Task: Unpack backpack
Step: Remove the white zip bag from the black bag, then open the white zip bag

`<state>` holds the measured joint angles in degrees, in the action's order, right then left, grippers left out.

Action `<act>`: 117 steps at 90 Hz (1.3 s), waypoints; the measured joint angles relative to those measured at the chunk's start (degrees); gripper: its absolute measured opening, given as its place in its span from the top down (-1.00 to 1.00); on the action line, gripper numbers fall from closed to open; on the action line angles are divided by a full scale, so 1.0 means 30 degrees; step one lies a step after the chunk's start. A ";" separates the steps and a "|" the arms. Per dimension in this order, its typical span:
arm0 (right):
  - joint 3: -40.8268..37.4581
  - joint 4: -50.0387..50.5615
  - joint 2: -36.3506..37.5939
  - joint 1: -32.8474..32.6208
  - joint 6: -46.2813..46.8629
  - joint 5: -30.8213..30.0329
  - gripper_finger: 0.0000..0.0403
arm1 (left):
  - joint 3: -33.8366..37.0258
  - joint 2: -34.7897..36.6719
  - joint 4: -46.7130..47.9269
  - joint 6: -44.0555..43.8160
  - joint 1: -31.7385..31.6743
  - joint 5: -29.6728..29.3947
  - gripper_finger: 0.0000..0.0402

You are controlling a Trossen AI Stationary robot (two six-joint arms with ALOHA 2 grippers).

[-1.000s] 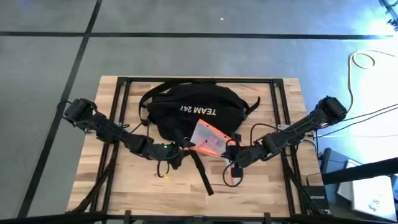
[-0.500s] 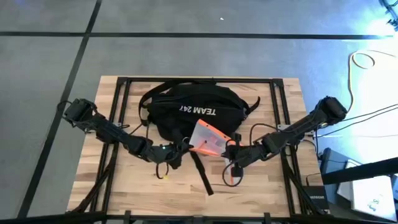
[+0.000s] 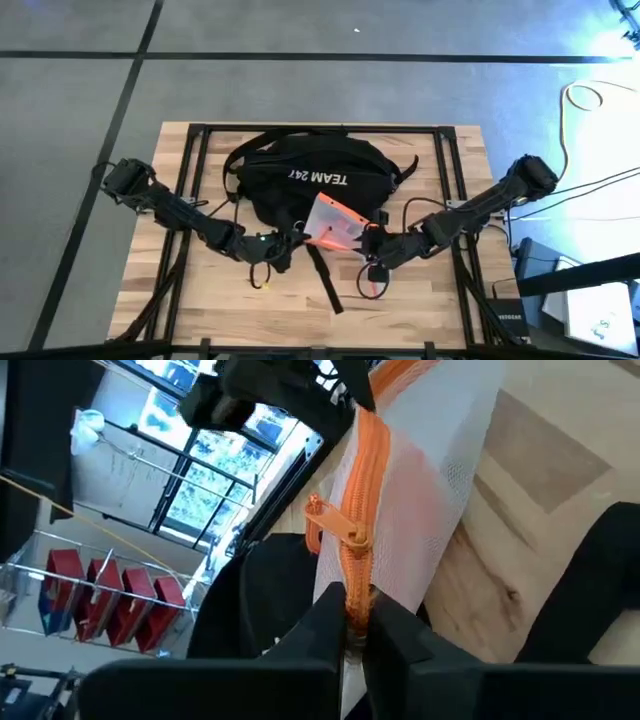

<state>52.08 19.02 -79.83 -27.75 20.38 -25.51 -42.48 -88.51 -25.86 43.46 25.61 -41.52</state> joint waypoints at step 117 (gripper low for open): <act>0.0310 -0.8052 -0.3609 0.2969 -0.8386 0.1470 0.14 | -0.0007 0.0000 0.0050 -0.0852 -0.0062 0.0627 1.00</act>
<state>53.01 -5.14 -90.66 -18.84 -4.78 -21.10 -42.50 -88.51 -25.71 40.91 25.42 -39.64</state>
